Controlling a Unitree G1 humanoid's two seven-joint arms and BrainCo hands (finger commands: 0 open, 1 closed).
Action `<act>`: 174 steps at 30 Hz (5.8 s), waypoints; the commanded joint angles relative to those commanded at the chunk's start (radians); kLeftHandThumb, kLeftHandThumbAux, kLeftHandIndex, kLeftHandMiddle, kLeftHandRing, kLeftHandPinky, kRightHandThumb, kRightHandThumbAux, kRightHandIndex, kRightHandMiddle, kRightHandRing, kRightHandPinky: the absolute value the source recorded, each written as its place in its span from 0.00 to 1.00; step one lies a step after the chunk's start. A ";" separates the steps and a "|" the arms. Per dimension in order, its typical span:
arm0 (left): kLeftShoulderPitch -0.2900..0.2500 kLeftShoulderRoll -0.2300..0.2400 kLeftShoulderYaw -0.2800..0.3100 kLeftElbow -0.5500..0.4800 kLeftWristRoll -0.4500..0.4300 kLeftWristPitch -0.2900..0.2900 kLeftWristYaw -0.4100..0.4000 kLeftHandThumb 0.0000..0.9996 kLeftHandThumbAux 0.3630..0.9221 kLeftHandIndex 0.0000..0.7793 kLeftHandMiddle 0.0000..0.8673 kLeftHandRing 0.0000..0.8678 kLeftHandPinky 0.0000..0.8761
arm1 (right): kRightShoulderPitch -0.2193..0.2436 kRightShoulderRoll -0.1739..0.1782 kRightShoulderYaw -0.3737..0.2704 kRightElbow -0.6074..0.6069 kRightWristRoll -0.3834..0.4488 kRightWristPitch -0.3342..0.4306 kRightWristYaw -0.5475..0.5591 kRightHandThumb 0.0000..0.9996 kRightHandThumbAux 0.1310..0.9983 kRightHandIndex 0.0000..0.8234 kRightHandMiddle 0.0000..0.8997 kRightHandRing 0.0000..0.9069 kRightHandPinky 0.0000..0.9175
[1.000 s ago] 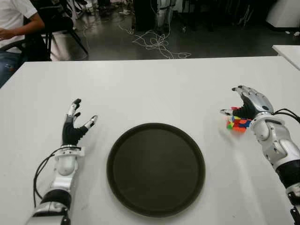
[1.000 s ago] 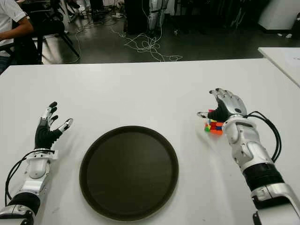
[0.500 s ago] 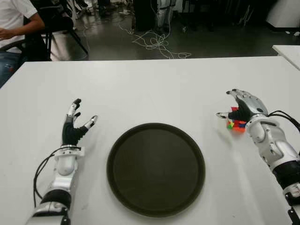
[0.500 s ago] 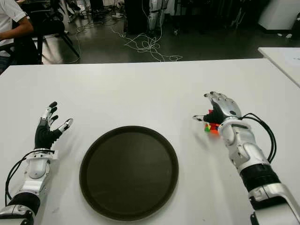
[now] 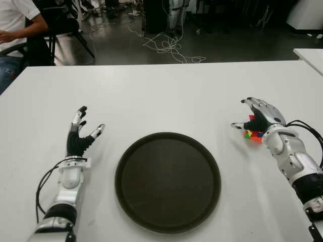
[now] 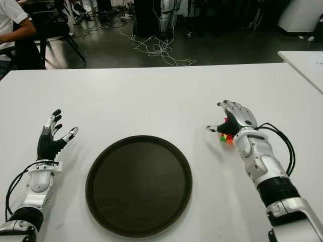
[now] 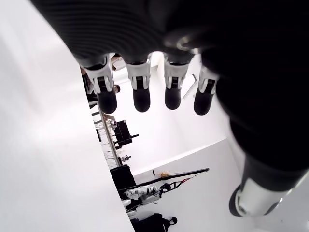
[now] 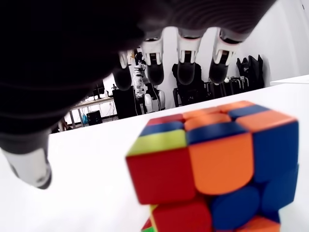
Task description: Pick up the Rubik's Cube and put it in the plate
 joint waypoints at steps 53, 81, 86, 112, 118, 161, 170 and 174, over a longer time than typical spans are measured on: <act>-0.009 0.010 -0.003 0.017 -0.005 -0.005 -0.011 0.42 0.61 0.03 0.07 0.04 0.00 | 0.039 -0.010 -0.044 -0.034 0.042 0.080 -0.001 0.22 0.47 0.00 0.00 0.00 0.05; -0.009 0.013 -0.004 0.014 0.005 0.006 0.005 0.41 0.58 0.03 0.07 0.04 0.00 | 0.038 -0.018 -0.042 -0.020 0.036 0.059 -0.014 0.22 0.49 0.00 0.00 0.00 0.11; -0.008 0.013 -0.006 0.012 0.010 0.006 0.016 0.41 0.59 0.03 0.07 0.04 0.01 | 0.041 -0.017 -0.045 -0.031 0.039 0.069 -0.006 0.20 0.48 0.00 0.00 0.00 0.13; -0.007 0.014 -0.004 0.015 -0.001 0.000 0.000 0.44 0.59 0.04 0.09 0.05 0.01 | 0.042 -0.012 -0.041 -0.028 0.054 0.071 0.012 0.20 0.47 0.00 0.00 0.00 0.12; -0.007 0.012 -0.003 0.013 -0.004 0.006 0.000 0.44 0.57 0.03 0.08 0.05 0.01 | 0.034 -0.007 -0.036 -0.005 0.056 0.061 0.004 0.22 0.47 0.00 0.00 0.00 0.10; -0.006 0.019 -0.009 0.014 0.014 -0.012 0.020 0.34 0.59 0.03 0.08 0.05 0.00 | 0.020 0.012 -0.023 0.065 0.070 0.026 -0.014 0.20 0.50 0.00 0.00 0.00 0.09; -0.009 0.024 -0.008 0.024 0.011 -0.015 0.014 0.37 0.56 0.04 0.08 0.04 0.00 | 0.018 0.010 -0.018 0.071 0.062 0.022 -0.023 0.19 0.49 0.00 0.00 0.00 0.14; -0.010 0.022 -0.005 0.024 0.008 -0.007 0.016 0.38 0.54 0.04 0.08 0.05 0.01 | 0.018 0.010 -0.018 0.072 0.064 0.023 -0.026 0.20 0.49 0.00 0.00 0.00 0.14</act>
